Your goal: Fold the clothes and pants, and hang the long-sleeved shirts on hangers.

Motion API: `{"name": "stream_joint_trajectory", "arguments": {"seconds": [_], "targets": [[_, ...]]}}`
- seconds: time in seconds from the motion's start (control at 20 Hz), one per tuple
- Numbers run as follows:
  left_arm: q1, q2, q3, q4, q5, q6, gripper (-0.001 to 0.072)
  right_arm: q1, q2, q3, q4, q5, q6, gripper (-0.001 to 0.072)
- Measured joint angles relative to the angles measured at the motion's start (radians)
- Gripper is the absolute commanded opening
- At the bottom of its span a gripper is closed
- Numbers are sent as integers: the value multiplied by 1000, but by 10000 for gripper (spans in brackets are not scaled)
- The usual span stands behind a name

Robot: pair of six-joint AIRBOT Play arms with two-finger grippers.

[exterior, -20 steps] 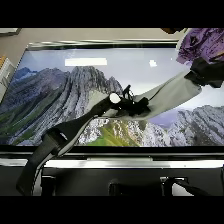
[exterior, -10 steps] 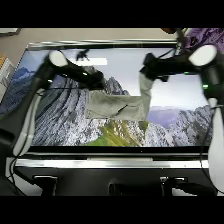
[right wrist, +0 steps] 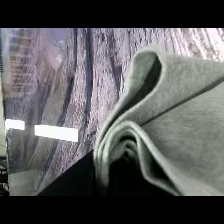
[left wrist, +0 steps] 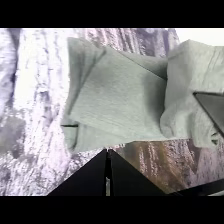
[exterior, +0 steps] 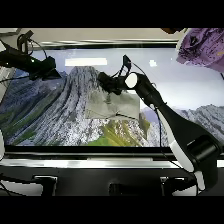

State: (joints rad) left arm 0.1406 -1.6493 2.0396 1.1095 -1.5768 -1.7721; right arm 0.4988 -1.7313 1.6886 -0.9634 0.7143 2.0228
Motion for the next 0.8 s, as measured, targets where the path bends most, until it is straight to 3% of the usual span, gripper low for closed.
{"name": "stream_joint_trajectory", "arguments": {"seconds": [0.7,0.75,0.8], "targets": [[27,7,-35,6,-13,17,21,35,-29,0,10,165,5,49],[27,6,-35,6,-13,18,21,37,-34,0,10,169,5,148],[26,6,-36,6,-13,18,21,38,-42,0,10,169,5,296]]}}
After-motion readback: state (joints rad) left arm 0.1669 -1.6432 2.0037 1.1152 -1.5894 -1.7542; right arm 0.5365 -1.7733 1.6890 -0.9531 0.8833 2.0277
